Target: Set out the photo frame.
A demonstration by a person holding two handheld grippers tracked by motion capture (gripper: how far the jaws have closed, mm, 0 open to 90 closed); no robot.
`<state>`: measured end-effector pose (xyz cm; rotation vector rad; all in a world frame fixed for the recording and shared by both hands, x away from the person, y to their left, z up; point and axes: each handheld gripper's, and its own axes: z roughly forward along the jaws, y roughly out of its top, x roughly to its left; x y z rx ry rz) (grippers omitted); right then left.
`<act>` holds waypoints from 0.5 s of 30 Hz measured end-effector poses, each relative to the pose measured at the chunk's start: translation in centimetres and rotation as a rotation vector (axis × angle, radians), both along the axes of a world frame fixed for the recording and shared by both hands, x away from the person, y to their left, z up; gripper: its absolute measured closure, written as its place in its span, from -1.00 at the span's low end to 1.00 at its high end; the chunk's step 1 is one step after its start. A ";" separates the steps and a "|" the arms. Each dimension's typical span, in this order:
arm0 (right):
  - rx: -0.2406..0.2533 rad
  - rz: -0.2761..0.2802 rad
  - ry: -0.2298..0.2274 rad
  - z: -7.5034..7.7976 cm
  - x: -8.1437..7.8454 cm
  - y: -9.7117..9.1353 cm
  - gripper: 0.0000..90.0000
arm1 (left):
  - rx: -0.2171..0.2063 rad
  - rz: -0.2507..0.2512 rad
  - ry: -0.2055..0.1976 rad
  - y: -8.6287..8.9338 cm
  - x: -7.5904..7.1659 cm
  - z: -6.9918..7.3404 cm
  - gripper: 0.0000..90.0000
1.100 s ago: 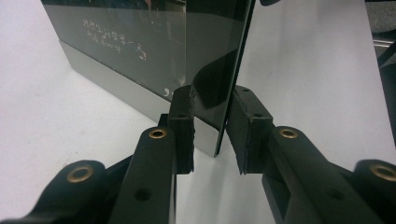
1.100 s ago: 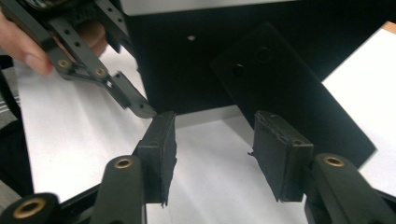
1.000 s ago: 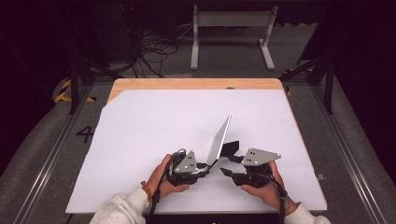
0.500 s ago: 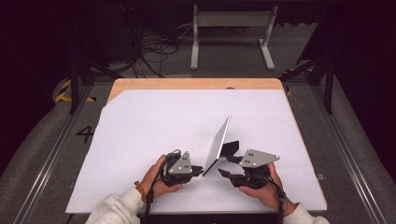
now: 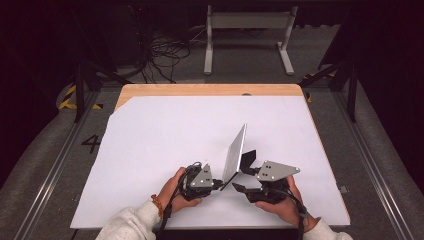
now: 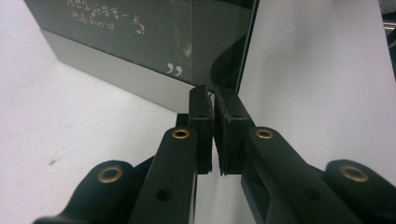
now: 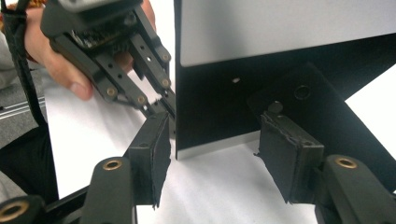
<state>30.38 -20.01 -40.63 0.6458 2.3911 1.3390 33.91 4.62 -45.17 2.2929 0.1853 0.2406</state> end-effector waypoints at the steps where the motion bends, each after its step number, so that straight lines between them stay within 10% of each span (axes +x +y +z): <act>1: -0.003 -0.007 0.000 0.1 -0.1 0.0 -0.03 | 0.002 -0.003 -0.002 -0.1 0.0 -0.1 0.90; 15: 0.002 -0.022 0.024 0.1 -0.1 0.2 -0.09 | -0.006 0.002 -0.002 -1.4 -0.1 -0.4 0.87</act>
